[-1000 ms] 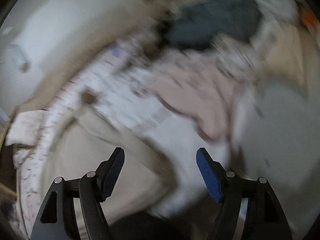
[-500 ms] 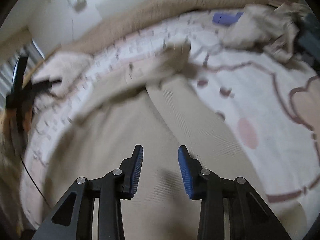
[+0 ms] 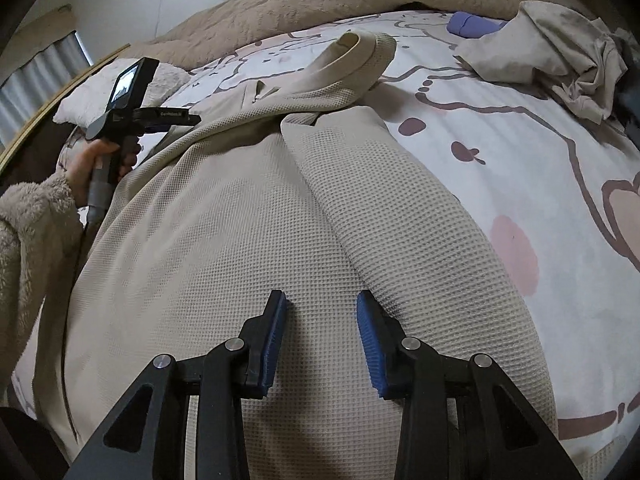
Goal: Fold clothes
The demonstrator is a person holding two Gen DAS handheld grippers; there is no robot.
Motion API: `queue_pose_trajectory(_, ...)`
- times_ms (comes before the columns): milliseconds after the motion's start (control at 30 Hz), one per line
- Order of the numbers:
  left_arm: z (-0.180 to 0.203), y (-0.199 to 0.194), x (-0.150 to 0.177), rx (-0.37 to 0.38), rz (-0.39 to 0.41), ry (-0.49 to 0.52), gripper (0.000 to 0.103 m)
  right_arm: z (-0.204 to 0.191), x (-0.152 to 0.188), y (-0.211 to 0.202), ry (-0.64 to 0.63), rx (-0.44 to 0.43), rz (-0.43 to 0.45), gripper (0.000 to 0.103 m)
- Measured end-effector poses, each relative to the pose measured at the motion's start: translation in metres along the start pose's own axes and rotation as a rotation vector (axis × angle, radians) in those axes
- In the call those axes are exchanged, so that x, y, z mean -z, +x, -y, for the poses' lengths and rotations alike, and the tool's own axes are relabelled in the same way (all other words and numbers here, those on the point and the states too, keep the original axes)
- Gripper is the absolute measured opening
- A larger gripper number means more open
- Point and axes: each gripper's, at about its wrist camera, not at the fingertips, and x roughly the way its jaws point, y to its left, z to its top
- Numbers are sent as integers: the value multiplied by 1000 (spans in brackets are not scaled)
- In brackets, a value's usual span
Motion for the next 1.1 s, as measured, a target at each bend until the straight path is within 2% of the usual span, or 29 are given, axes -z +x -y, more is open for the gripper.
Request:
queue_pose_trajectory(33,2,-4,0,-3,5,1,15,0,0,0,-3,0,2,37)
queue_pose_trajectory(133,2,-23,-4,-38,49,-17,11,-3,-2,3,0,-1,4,37)
queue_pose_trajectory(200,-15,-41,-15,-170,121,-42,11,-5,-2,0,9,-5,5,37)
queue_pose_trajectory(233,-30,-48,-21,-273,155,-71,11,-5,-2,-2,17,-13,4,37)
queue_pose_trajectory(267,-50,-51,-23,-309,153,-143,11,-6,-1,-4,25,-27,4,37)
queue_pose_trajectory(367,-117,-55,-27,-337,111,-394,11,-10,-2,-10,35,-72,13,37)
queue_pose_trajectory(400,-132,-51,-25,-304,82,-456,11,-13,-3,-12,32,-78,24,37)
queue_pose_trajectory(433,-137,-43,-22,-280,43,-471,12,-16,-5,-14,28,-81,37,37)
queue_pose_trajectory(467,-140,-35,-18,-265,3,-473,12,-19,-8,-17,23,-84,51,37)
queue_pose_trajectory(533,-134,-22,-9,-279,-39,-440,18,-23,-19,-28,29,-101,89,38)
queue_pose_trajectory(600,-128,-10,0,-300,-75,-401,23,-24,-32,-41,46,-147,119,62)
queue_pose_trajectory(633,-128,-7,6,-293,-80,-391,29,-23,-42,-47,59,-169,148,83)
queue_pose_trajectory(667,-129,-8,12,-277,-66,-392,32,-24,-59,-49,39,-167,175,87)
queue_pose_trajectory(733,-132,-11,24,-246,-31,-401,45,-27,-95,-51,-5,-162,229,87)
queue_pose_trajectory(833,-138,-12,41,-212,22,-429,54,-30,-165,-19,-39,-134,224,87)
queue_pose_trajectory(900,-145,-11,50,-178,58,-470,55,-24,-211,16,-29,-102,196,86)
queue_pose_trajectory(967,-148,-12,53,-152,83,-494,55,-13,-246,57,21,-76,154,79)
queue_pose_trajectory(1033,-146,-13,55,-151,98,-493,56,4,-266,101,117,-87,89,78)
queue_pose_trajectory(1100,-142,-12,54,-163,103,-477,58,22,-270,138,259,-121,25,76)
